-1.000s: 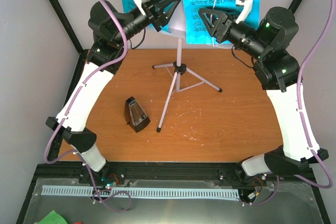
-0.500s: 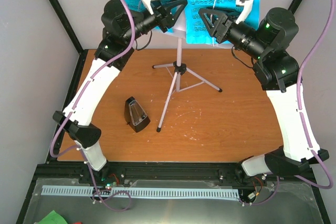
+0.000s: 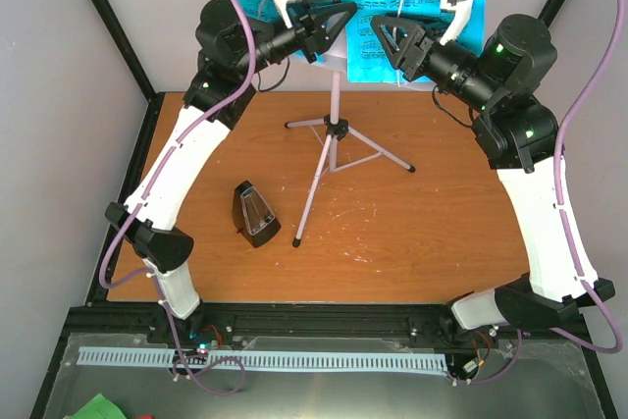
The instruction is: Pack up the instrument practice props
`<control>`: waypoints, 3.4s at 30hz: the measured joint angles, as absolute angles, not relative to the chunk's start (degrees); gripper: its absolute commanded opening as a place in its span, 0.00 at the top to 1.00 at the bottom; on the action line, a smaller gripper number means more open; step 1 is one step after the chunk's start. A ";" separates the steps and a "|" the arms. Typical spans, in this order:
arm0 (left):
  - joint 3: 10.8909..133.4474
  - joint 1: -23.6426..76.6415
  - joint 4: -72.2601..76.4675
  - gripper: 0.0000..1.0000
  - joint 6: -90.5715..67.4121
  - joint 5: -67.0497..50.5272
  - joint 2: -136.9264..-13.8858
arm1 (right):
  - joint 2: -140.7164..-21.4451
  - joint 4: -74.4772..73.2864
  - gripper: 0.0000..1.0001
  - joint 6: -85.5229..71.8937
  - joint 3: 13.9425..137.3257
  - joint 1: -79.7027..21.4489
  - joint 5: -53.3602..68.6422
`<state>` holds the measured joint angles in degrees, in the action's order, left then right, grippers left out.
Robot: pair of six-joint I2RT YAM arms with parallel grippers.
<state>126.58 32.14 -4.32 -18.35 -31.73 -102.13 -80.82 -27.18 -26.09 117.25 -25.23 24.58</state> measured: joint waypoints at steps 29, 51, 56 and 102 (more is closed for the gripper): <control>126.67 32.14 -1.23 1.00 -21.30 -35.81 -103.09 | -78.87 -19.40 0.74 -19.57 110.96 -25.43 21.45; 126.65 32.14 -1.87 1.00 -21.54 -35.03 -100.68 | -78.89 -17.02 0.97 -16.23 110.28 -25.45 20.14; 124.77 32.12 -3.09 1.00 -21.30 -32.32 -95.11 | -78.89 -16.82 0.97 -16.03 110.08 -25.45 20.12; 43.22 38.04 -2.92 1.00 -34.85 -49.56 -56.69 | -58.33 -16.75 0.00 -10.59 95.15 -25.76 17.58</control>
<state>43.22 38.04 -2.92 -34.85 -49.56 -56.69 -58.33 -16.75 -10.59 95.15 -25.76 17.58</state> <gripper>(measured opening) 0.012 0.998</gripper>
